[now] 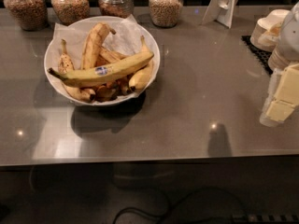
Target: Pick banana from white bowl
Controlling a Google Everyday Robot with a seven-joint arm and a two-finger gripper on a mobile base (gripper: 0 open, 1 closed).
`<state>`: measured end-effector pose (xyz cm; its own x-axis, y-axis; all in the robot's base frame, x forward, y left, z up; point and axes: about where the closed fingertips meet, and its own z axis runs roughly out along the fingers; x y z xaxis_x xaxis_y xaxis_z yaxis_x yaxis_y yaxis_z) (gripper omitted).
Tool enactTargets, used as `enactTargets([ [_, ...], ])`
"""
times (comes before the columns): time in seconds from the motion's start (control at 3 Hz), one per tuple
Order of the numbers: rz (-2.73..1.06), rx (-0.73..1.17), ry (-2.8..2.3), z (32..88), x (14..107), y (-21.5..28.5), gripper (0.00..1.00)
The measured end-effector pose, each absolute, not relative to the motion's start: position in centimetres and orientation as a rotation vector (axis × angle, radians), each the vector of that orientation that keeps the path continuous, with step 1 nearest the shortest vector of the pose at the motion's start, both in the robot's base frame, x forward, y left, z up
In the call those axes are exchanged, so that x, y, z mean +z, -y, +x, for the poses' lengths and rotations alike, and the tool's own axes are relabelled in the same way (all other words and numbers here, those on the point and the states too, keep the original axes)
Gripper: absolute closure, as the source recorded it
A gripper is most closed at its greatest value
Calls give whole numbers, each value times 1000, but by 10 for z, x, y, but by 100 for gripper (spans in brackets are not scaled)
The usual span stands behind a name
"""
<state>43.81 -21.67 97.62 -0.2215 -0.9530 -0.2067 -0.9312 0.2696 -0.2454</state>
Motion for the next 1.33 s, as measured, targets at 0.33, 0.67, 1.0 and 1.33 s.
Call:
enactTargets([
  [0.33,-1725,-98,-2232,438,976,217,0],
  [0.67,-1729,-102,-2199,441,979,211,0],
  [1.0,-1763,-78,-2056,451,982,184,0],
  [1.33,-1772,-31,-1884,471,992,143,0],
])
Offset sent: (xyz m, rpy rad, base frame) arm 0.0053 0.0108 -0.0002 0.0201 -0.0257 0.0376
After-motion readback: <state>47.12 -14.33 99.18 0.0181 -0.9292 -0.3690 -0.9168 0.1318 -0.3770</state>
